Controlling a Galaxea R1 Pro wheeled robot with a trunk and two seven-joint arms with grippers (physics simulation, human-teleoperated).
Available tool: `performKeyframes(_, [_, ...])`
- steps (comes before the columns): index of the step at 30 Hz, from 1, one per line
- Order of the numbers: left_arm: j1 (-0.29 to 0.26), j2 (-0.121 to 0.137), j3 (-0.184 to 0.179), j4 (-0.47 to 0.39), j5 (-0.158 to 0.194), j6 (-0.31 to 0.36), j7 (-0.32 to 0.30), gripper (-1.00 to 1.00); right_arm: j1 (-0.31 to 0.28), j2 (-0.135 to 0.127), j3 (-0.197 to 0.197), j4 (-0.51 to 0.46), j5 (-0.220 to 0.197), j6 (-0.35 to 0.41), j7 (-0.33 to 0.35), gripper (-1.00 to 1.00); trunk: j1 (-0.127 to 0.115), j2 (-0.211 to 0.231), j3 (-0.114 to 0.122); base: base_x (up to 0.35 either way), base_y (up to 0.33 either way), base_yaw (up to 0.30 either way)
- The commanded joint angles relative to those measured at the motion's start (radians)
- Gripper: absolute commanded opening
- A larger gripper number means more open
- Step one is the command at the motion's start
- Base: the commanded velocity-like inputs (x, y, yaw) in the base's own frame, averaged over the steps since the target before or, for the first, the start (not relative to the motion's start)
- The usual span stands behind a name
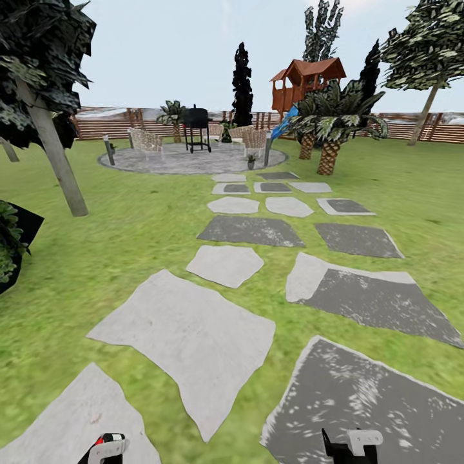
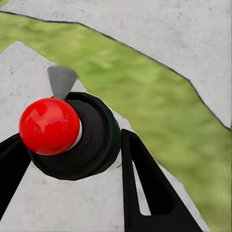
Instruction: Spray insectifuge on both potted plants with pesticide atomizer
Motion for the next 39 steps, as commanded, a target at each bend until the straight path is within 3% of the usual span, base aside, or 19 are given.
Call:
performKeyframes(1, [-0.001,0.0,0.0,0.001,-0.001,-0.003,0.001,-1.0,-0.001,0.0,0.0,0.001,0.0,-0.003,-0.001,1.0,0.0,0.0,-0.001,0.339,0.0,0.0])
performKeyframes(39, [-0.001,-0.001,0.002,0.002,0.003,-0.003,0.001,-1.0,-0.001,0.009,0.0,0.001,0.0,-0.003,-0.003,1.0,0.0,0.0,-0.001,0.34,0.0,0.0])
